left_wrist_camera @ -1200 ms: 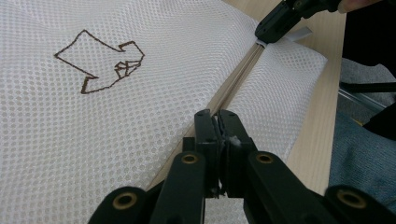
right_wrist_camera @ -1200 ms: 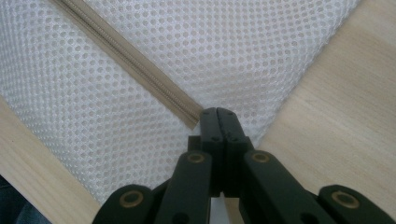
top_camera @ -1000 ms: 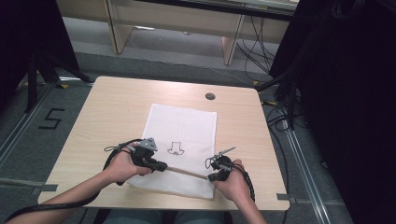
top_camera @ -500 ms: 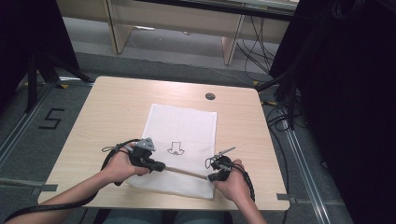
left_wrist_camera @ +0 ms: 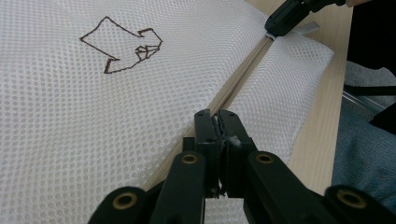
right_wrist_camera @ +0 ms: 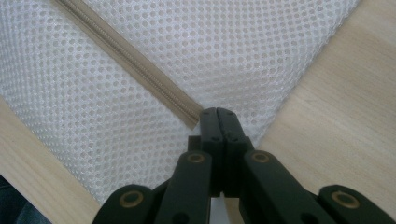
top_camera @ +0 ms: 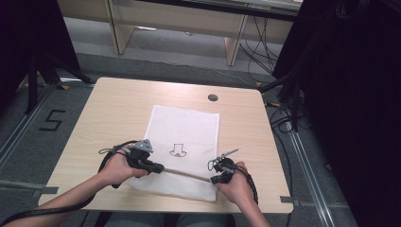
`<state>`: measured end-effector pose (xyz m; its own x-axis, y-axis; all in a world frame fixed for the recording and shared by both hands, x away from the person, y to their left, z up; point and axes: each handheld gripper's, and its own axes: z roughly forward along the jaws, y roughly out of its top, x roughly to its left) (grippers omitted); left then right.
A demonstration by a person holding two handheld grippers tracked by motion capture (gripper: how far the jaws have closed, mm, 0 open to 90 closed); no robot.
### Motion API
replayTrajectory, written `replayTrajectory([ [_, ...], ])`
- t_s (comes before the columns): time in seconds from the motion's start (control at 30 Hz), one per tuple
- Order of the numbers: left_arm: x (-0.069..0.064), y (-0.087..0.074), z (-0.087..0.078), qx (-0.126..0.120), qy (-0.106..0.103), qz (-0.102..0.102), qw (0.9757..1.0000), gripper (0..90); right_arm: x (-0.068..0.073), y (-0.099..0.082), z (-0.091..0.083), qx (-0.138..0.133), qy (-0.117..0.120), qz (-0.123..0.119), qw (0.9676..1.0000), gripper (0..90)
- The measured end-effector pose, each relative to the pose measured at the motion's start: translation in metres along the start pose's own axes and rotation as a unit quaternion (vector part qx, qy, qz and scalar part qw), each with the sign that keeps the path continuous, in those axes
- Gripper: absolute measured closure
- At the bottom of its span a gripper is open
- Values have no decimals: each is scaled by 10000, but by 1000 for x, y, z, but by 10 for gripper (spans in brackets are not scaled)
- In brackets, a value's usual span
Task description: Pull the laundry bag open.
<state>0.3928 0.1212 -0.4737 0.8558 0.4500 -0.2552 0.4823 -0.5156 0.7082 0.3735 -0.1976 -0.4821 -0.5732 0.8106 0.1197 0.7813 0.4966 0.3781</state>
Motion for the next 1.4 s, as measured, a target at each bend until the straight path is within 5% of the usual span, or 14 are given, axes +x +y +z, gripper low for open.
replayTrajectory([
  [0.77,21,-29,-40,-143,271,-424,9986,873,-1,0,0,-9,12,-60,10000,900],
  [1.0,30,-46,-52,-213,370,-704,9966,873,-1,0,0,-12,14,-54,10000,900],
  [1.4,41,-62,-63,-144,704,-821,9940,873,1,0,-1,66,1,124,9999,900],
])
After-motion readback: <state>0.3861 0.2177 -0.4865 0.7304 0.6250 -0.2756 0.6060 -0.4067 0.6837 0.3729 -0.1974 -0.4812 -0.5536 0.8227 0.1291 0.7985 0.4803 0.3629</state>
